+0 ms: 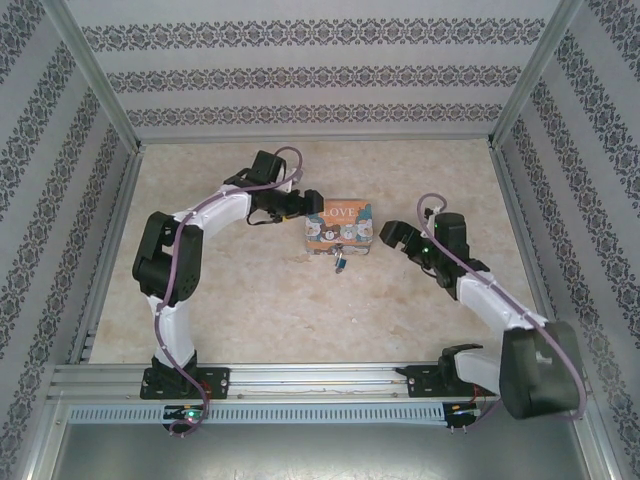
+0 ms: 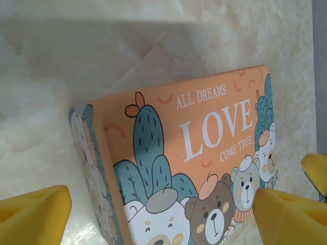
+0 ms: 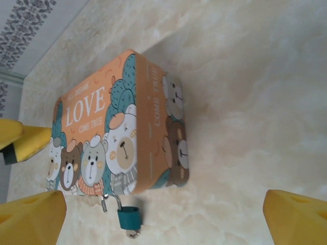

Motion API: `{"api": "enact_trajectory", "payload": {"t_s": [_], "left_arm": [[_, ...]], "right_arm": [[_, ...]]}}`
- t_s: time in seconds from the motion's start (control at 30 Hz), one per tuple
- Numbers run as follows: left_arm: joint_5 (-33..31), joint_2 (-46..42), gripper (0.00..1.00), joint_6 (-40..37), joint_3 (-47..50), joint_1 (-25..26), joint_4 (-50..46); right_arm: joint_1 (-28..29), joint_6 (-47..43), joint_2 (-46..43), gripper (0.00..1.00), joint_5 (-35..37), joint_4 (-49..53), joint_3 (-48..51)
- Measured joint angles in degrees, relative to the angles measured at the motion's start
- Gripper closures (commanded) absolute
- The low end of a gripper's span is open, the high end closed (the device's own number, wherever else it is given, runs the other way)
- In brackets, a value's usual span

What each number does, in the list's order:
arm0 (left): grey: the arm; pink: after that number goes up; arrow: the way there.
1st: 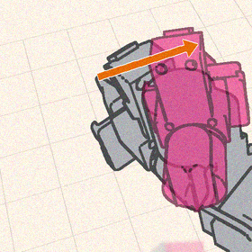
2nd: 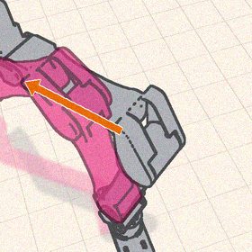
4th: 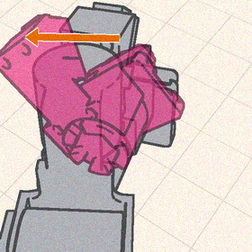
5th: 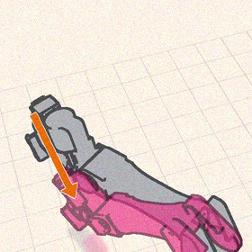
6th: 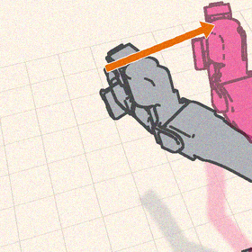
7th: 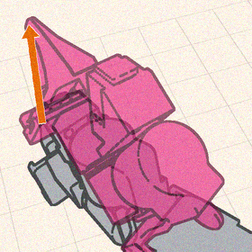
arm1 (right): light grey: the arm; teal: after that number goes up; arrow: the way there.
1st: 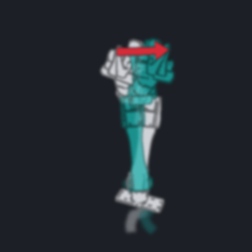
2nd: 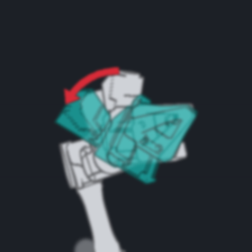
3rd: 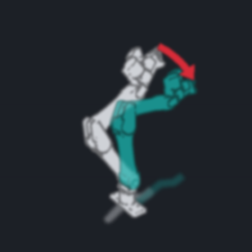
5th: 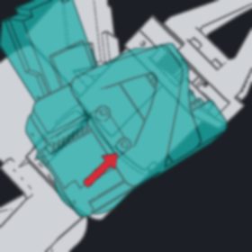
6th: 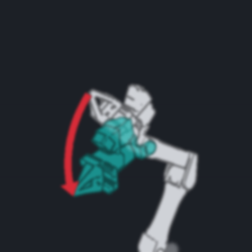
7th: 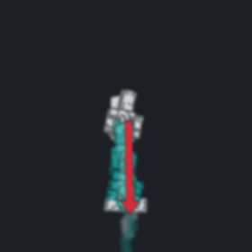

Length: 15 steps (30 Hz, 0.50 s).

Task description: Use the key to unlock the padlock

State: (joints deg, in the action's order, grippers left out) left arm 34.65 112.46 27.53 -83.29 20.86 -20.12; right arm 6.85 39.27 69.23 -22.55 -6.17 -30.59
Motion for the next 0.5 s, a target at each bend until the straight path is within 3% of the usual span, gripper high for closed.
{"api": "enact_trajectory", "payload": {"t_s": [0.5], "left_arm": [[2.56, 0.00, 0.31, 5.60, 8.55, 0.79, 5.81]], "right_arm": [[5.03, 0.37, 20.35, 0.02, -5.46, -6.05, -12.98]]}}
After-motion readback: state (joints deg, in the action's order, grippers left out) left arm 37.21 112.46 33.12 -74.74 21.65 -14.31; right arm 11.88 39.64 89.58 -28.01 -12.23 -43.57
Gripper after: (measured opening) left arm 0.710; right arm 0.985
